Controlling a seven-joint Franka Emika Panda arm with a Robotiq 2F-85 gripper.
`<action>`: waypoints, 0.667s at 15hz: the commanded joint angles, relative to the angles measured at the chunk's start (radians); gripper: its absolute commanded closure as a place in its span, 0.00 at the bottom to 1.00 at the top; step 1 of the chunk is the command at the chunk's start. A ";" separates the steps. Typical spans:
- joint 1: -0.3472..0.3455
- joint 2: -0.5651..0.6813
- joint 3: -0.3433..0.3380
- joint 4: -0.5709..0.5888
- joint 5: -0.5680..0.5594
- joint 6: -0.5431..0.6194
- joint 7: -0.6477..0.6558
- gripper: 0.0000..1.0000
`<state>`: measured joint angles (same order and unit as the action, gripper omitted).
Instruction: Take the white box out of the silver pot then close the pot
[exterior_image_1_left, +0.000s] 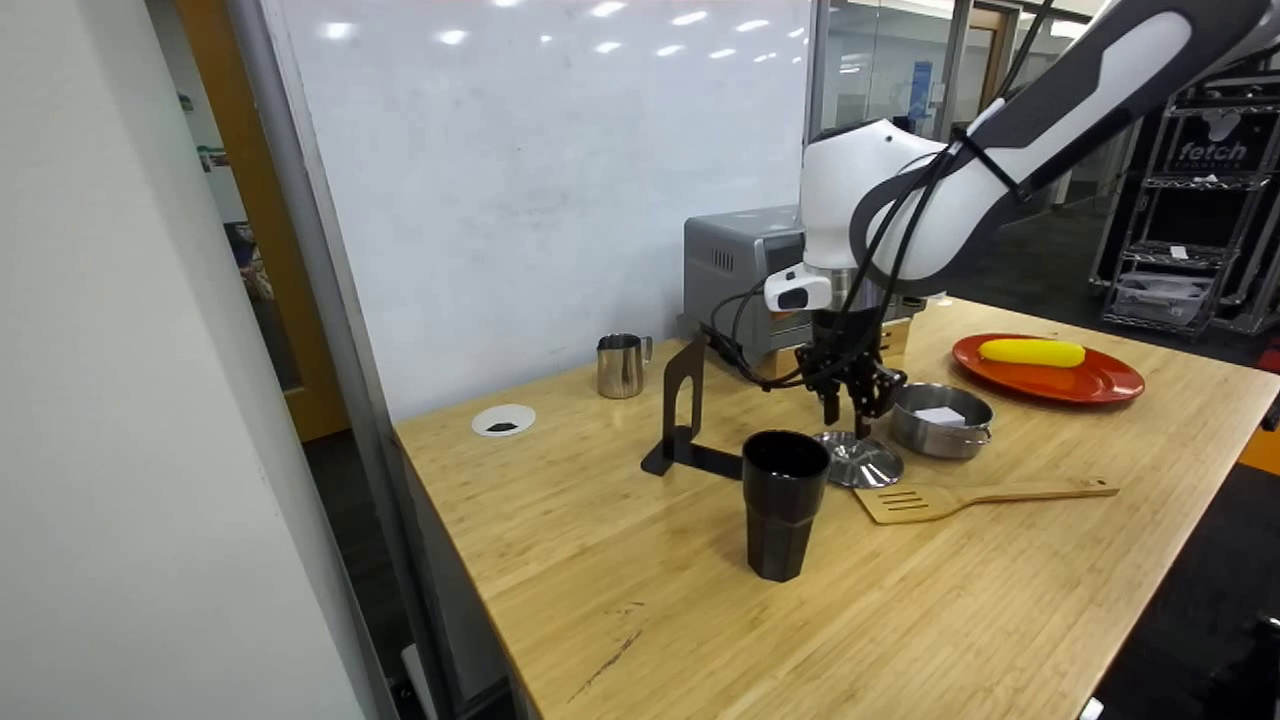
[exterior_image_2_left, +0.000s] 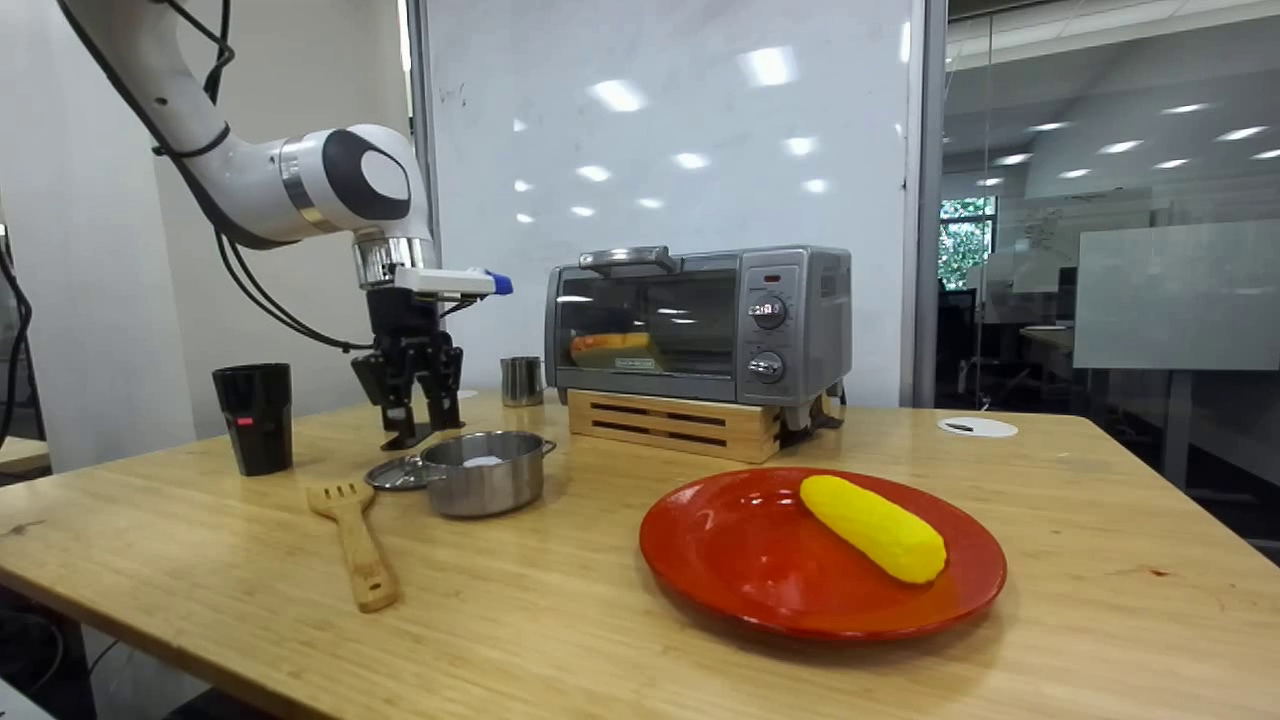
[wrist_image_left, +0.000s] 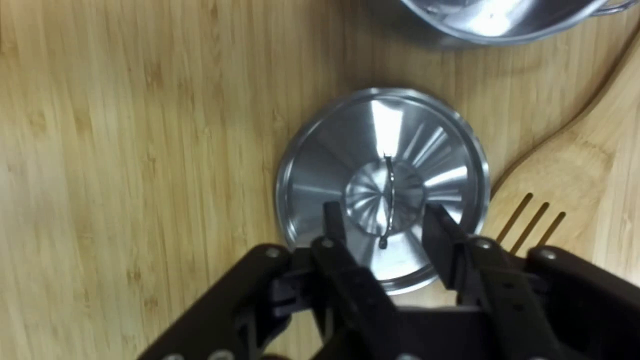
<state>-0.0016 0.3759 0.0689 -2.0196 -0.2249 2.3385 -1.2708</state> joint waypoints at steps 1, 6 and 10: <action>-0.025 -0.089 0.002 -0.033 0.022 -0.016 -0.002 0.23; -0.062 -0.168 -0.032 -0.037 0.075 -0.051 0.028 0.00; -0.087 -0.155 -0.083 -0.006 0.078 -0.091 0.084 0.00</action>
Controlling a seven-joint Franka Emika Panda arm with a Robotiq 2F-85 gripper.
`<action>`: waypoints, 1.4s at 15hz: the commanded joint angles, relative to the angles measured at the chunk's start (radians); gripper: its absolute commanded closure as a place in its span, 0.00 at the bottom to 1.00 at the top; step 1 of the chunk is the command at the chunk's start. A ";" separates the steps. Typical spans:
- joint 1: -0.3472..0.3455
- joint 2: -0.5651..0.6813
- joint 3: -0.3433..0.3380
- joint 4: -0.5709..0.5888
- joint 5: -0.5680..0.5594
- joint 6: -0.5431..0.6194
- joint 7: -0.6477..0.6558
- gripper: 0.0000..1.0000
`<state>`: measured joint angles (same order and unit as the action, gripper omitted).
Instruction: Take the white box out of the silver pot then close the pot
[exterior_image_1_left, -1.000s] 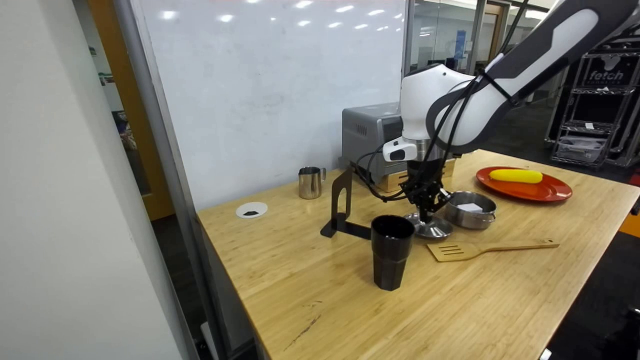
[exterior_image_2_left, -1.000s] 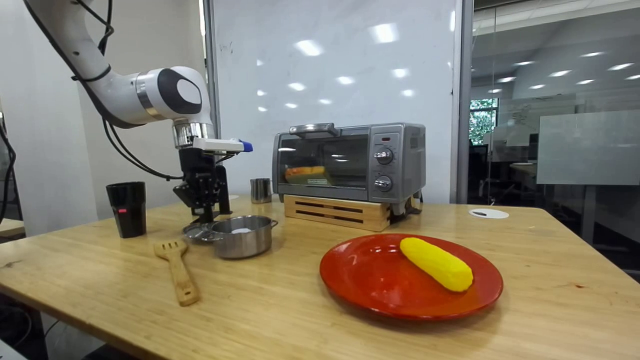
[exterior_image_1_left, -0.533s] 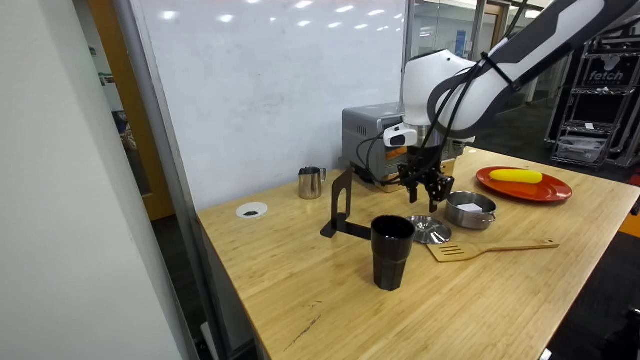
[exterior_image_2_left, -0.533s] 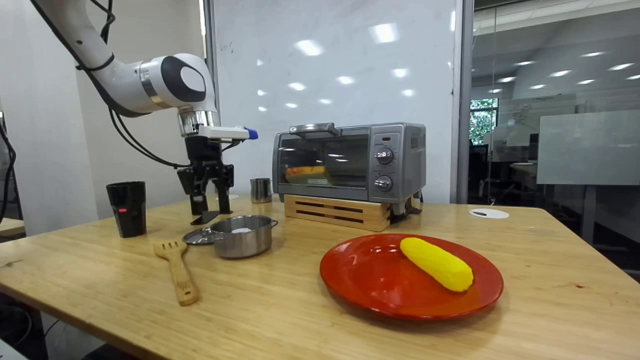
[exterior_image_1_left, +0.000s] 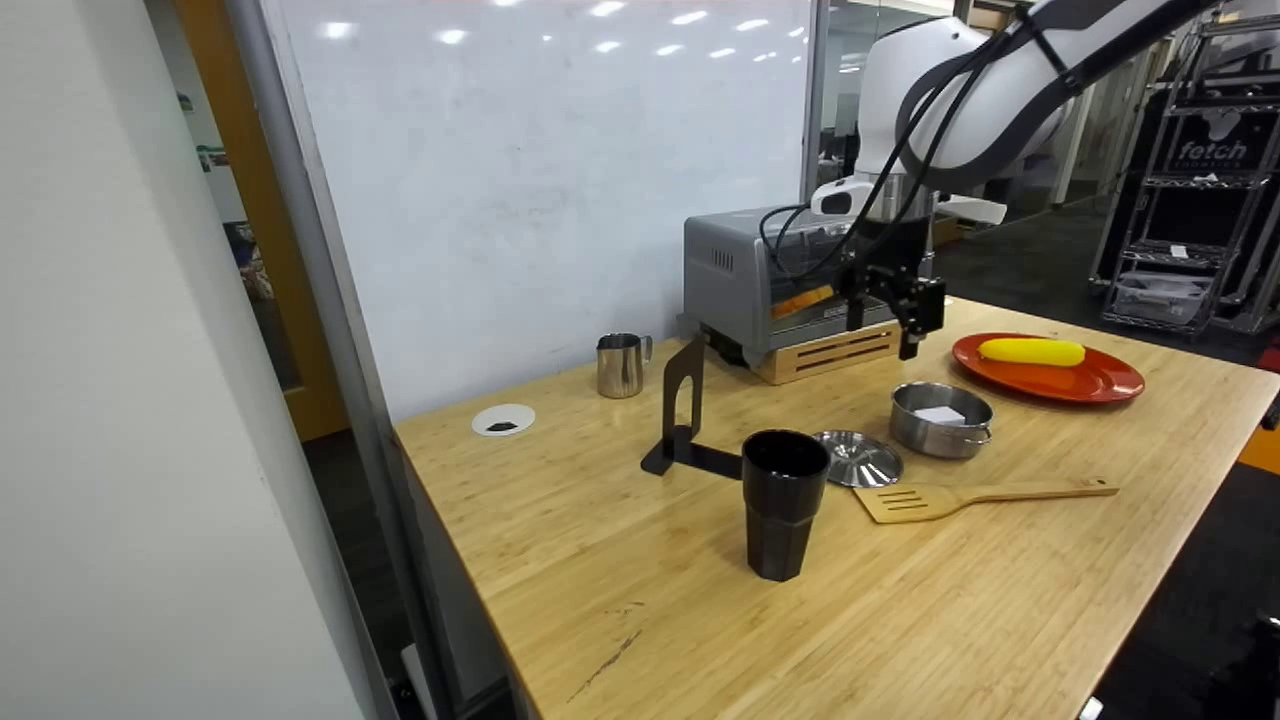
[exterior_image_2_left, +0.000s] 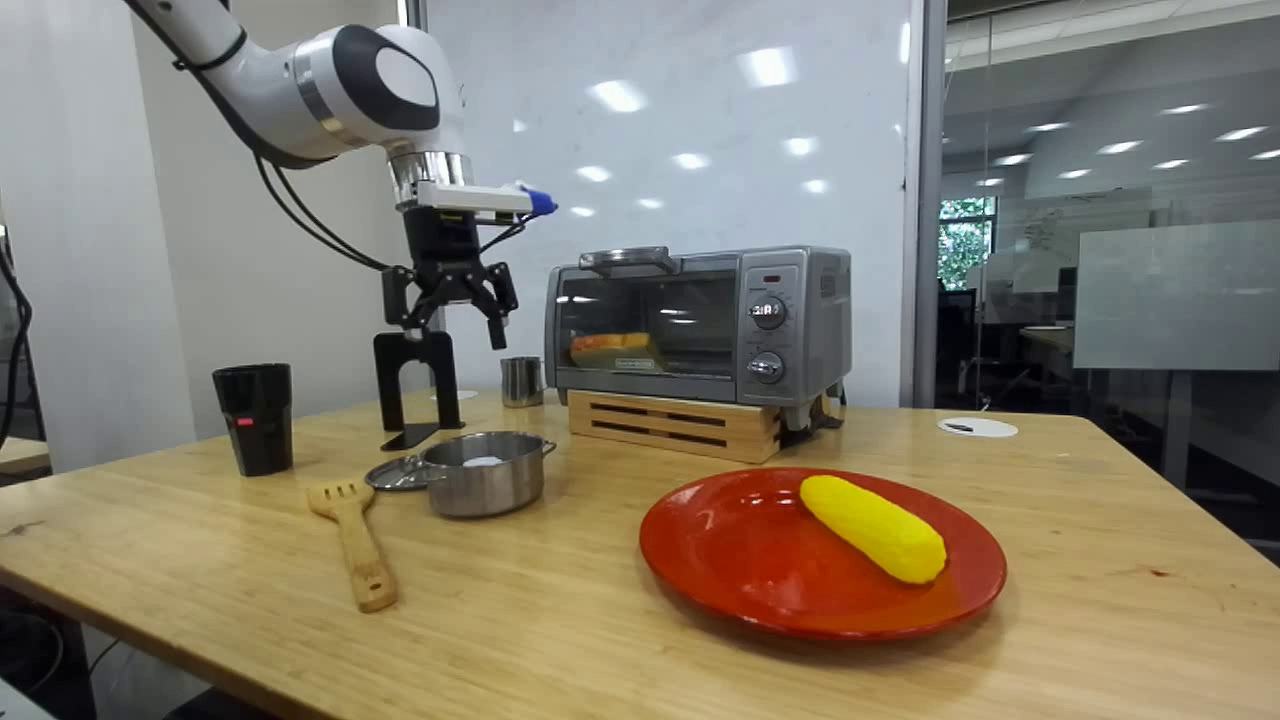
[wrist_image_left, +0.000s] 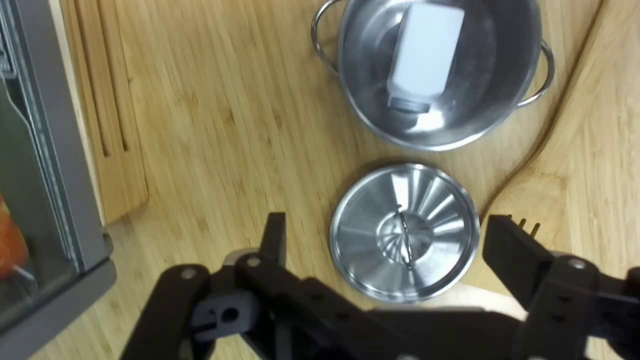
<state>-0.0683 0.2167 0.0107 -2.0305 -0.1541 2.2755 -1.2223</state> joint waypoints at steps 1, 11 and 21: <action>-0.025 0.014 -0.036 0.009 0.002 -0.036 0.055 0.00; -0.044 0.056 -0.068 -0.003 -0.019 -0.066 0.147 0.21; -0.039 0.060 -0.070 -0.047 -0.074 -0.080 0.185 0.27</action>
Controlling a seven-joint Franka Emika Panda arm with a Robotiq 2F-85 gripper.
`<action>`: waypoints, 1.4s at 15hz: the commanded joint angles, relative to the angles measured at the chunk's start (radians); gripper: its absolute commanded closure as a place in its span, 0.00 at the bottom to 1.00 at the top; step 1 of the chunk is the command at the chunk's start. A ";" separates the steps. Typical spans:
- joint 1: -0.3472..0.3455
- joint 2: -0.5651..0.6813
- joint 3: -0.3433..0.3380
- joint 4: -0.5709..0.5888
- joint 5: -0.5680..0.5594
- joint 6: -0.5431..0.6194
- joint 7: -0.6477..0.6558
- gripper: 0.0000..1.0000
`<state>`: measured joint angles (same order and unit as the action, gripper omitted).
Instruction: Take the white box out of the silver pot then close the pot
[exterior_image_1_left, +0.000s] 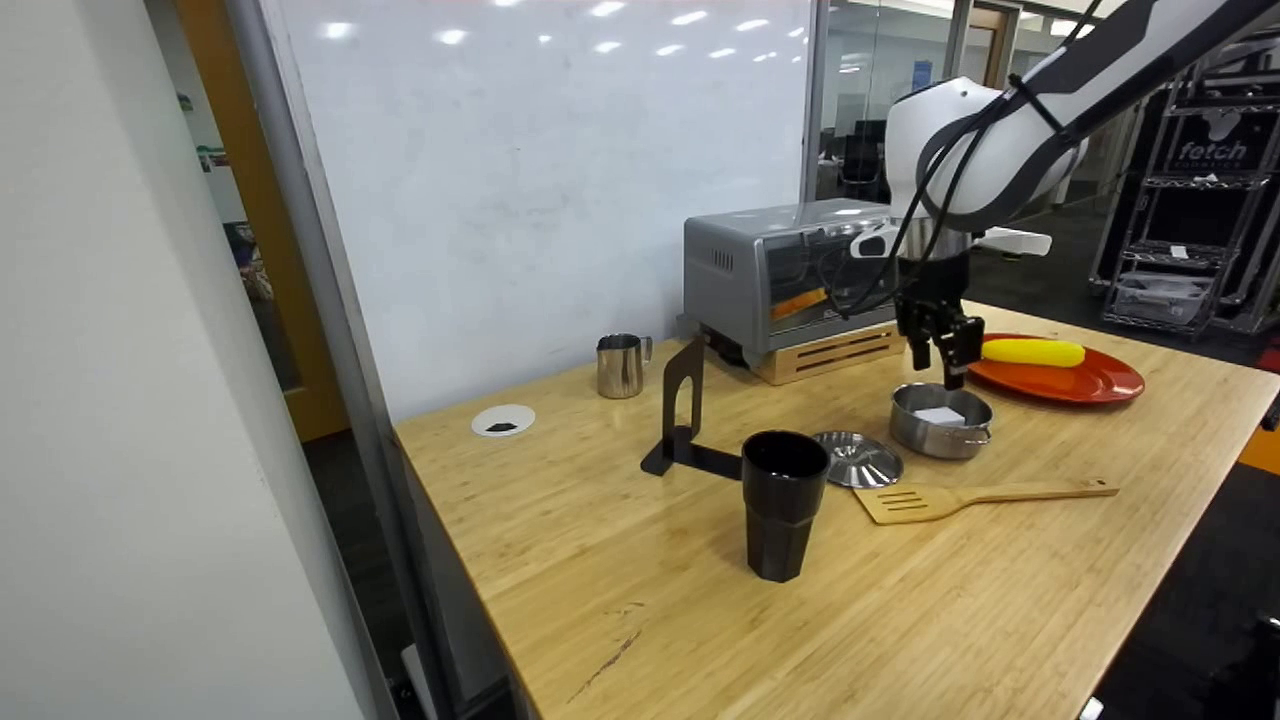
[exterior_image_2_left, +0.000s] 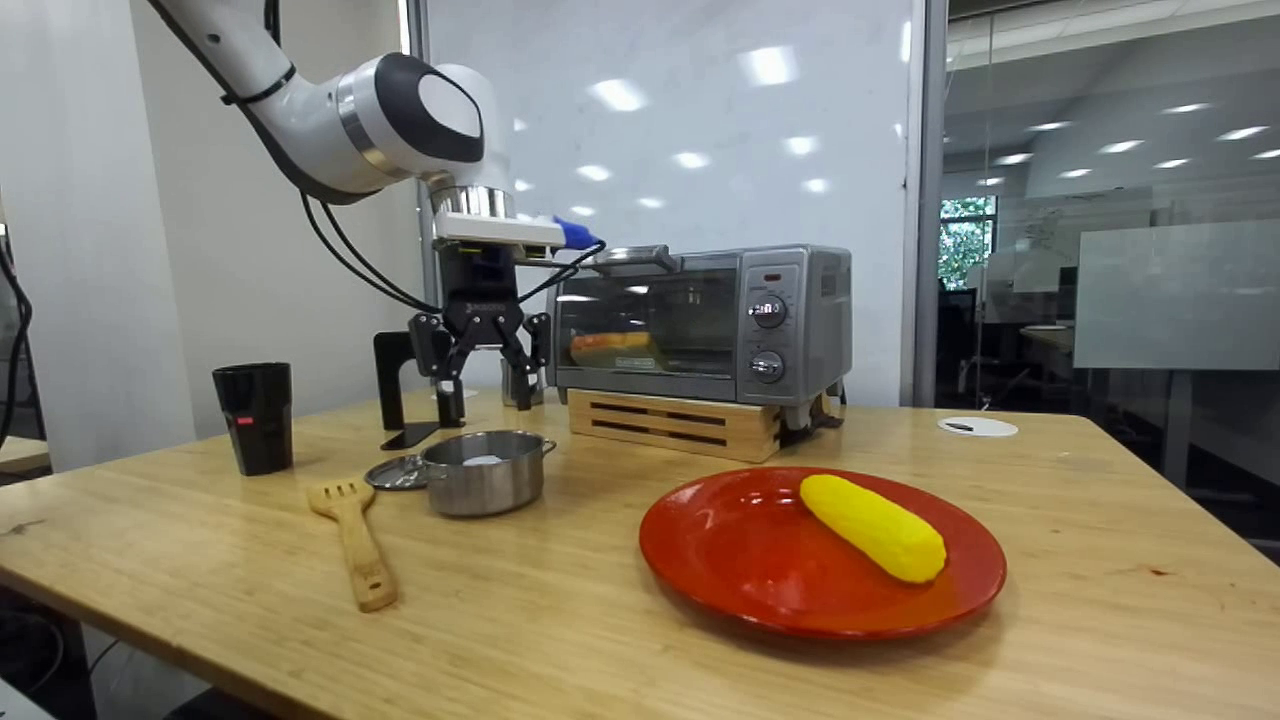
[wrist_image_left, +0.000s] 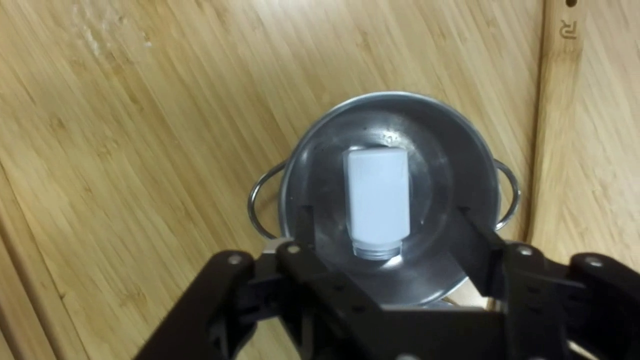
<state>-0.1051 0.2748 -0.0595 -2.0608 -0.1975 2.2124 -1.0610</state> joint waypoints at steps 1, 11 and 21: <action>-0.002 0.004 0.001 -0.022 -0.038 -0.021 0.026 0.27; -0.004 0.053 0.009 -0.030 -0.061 0.019 0.024 0.25; -0.007 0.080 0.019 -0.033 -0.097 0.089 -0.032 0.29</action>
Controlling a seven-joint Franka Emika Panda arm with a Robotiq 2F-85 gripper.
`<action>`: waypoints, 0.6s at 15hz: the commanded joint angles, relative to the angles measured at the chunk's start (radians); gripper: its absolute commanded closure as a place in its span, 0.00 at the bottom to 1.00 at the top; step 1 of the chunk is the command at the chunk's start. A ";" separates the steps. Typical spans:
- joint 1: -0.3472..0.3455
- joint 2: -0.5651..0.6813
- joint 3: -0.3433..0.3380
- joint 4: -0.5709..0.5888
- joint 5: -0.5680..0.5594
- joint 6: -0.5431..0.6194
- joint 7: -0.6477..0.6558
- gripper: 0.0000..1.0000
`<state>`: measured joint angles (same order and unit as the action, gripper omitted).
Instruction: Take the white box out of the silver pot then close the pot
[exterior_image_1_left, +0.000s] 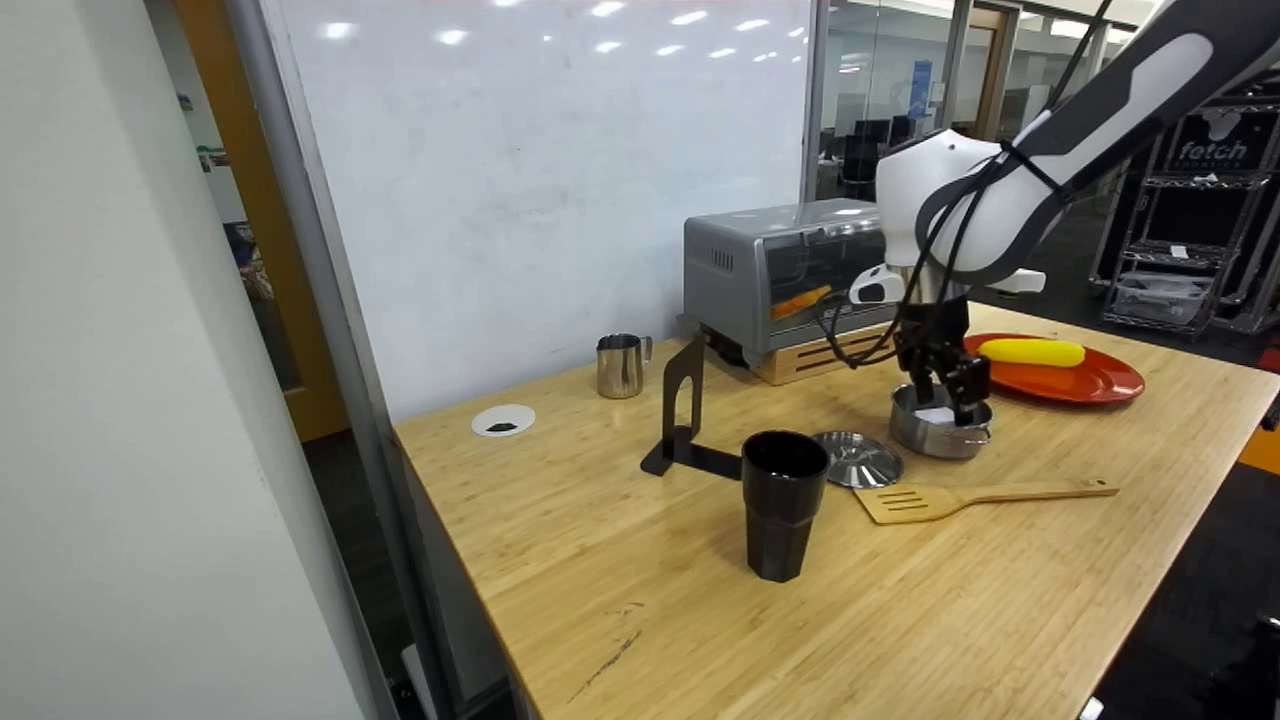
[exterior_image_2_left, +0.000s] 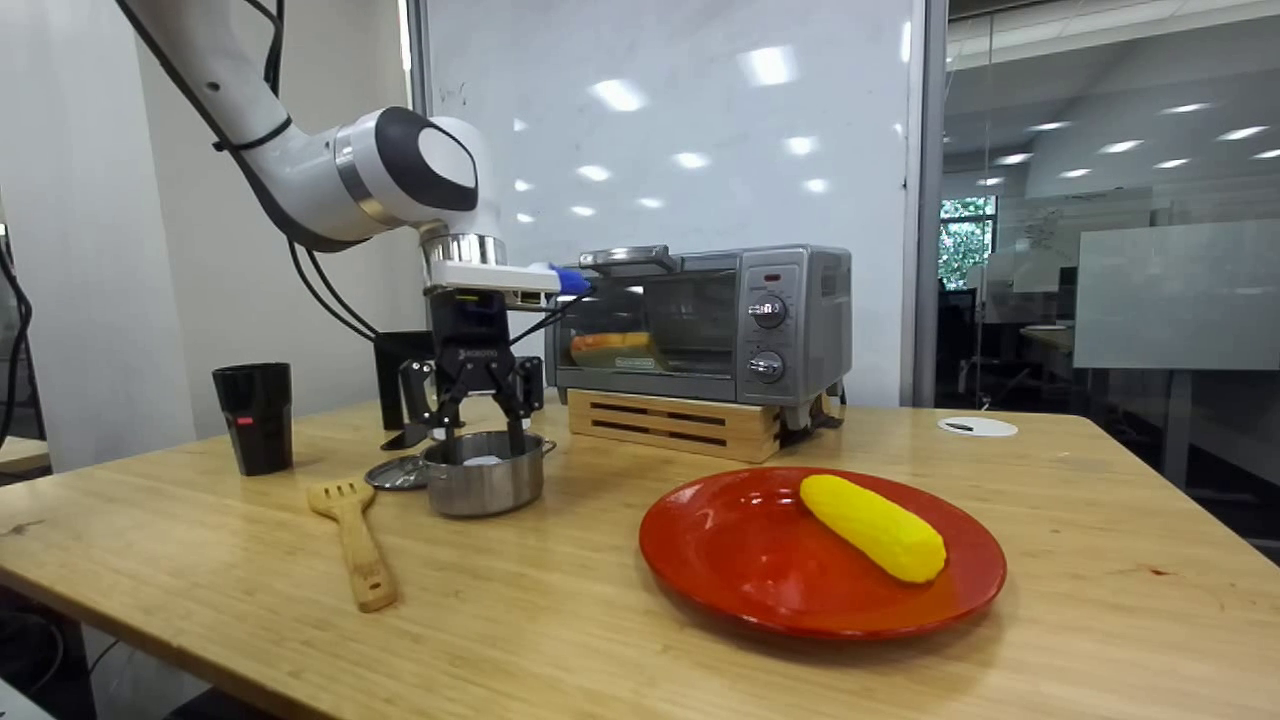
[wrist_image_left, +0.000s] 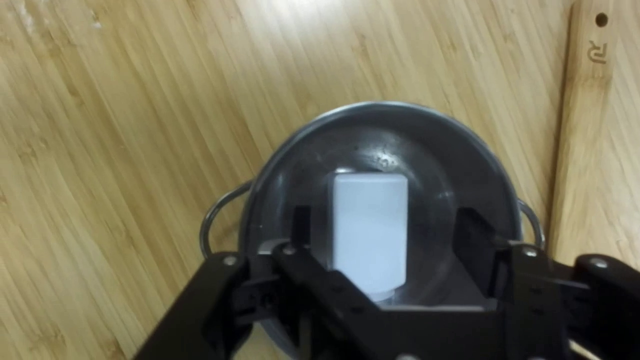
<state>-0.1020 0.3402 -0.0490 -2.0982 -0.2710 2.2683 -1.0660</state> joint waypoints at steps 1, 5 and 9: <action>-0.010 0.019 0.009 0.006 -0.025 0.038 -0.032 0.30; -0.010 0.036 0.007 0.012 -0.036 0.053 -0.047 0.32; -0.011 0.038 0.008 0.010 -0.040 0.065 -0.067 0.40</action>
<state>-0.1020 0.3606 -0.0484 -2.0982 -0.2888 2.3060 -1.1075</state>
